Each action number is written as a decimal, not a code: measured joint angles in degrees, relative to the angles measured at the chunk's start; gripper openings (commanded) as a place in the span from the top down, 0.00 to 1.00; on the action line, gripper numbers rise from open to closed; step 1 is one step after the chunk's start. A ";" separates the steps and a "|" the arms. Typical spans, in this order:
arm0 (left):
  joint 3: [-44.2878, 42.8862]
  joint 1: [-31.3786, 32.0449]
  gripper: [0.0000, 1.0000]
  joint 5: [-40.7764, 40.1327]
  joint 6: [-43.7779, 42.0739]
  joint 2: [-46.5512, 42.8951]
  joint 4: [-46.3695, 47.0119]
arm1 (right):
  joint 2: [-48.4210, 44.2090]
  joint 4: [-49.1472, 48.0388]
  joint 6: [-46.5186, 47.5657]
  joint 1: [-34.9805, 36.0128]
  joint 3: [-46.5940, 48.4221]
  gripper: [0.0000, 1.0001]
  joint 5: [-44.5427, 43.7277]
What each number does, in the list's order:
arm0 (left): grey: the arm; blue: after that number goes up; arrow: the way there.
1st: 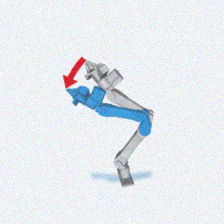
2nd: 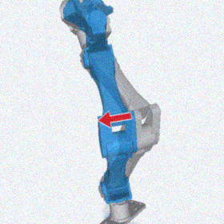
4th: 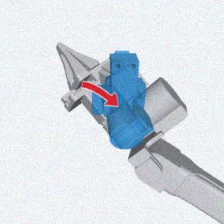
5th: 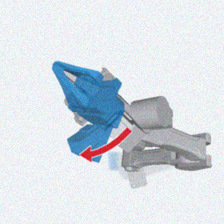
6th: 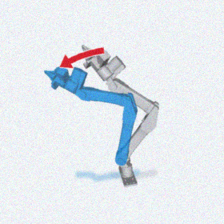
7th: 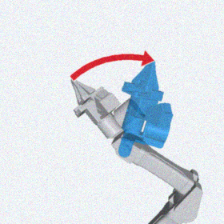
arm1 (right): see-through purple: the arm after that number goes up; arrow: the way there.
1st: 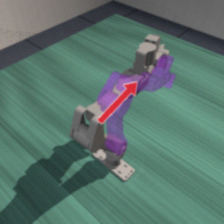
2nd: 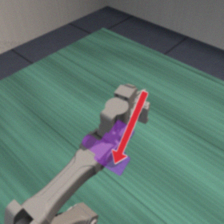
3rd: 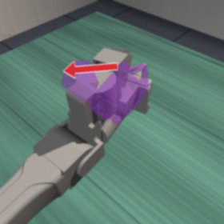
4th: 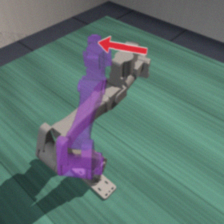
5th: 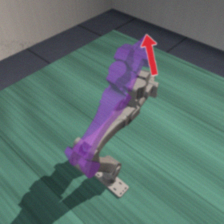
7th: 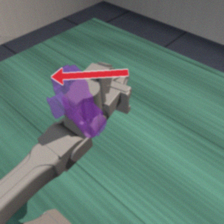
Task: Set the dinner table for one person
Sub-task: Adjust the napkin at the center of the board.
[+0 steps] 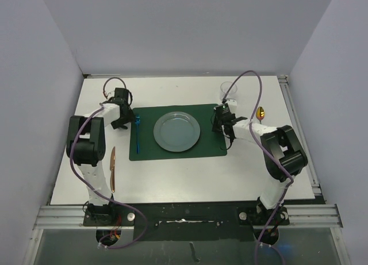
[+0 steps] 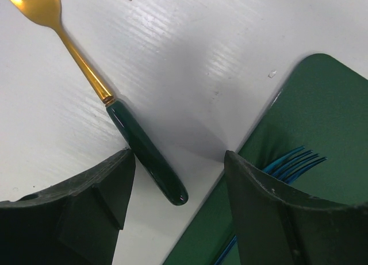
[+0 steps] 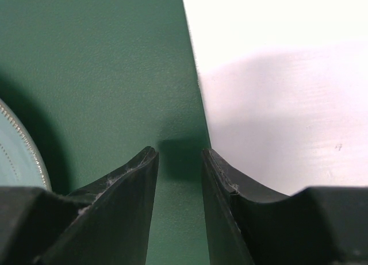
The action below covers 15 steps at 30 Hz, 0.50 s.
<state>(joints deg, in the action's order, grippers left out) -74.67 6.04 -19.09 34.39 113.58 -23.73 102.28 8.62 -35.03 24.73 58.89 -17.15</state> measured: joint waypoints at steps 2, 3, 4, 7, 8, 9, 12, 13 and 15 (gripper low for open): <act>-0.74 0.26 0.39 0.04 -0.44 0.55 -0.02 | 0.00 0.00 -0.02 -0.22 -0.02 0.64 -0.17; -1.07 0.35 0.39 0.07 -0.59 0.79 0.02 | 0.00 0.04 -0.04 -0.35 -0.02 0.64 -0.22; -1.44 0.48 0.39 0.07 -0.72 1.07 0.07 | 0.04 0.04 -0.15 -0.42 -0.02 0.64 -0.26; -2.36 0.96 0.39 0.04 -1.22 1.77 0.28 | 0.59 0.04 -0.42 -0.70 -0.02 0.65 -0.26; -2.56 1.16 0.39 0.02 -1.42 1.97 0.42 | 0.92 0.09 -0.48 -0.72 -0.09 0.65 -0.28; -2.78 1.31 0.39 0.02 -1.62 2.12 0.48 | 1.27 0.17 -0.59 -0.74 -0.11 0.65 -0.31; -3.28 1.68 0.40 -0.15 -2.03 2.54 0.70 | 1.44 0.13 -0.63 -0.76 -0.09 0.65 -0.92; -3.28 1.75 0.39 -0.20 -2.08 2.58 0.87 | 1.44 0.17 -0.63 -0.76 -0.11 0.65 -1.05; -3.37 1.88 0.39 -0.24 -2.12 2.64 0.98 | 1.44 0.20 -0.63 -0.81 -0.11 0.65 -1.20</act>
<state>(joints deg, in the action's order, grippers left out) -78.04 7.92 -19.33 32.27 116.22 -22.74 103.72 8.82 -35.66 23.92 58.78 -18.35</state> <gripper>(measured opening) 0.606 0.354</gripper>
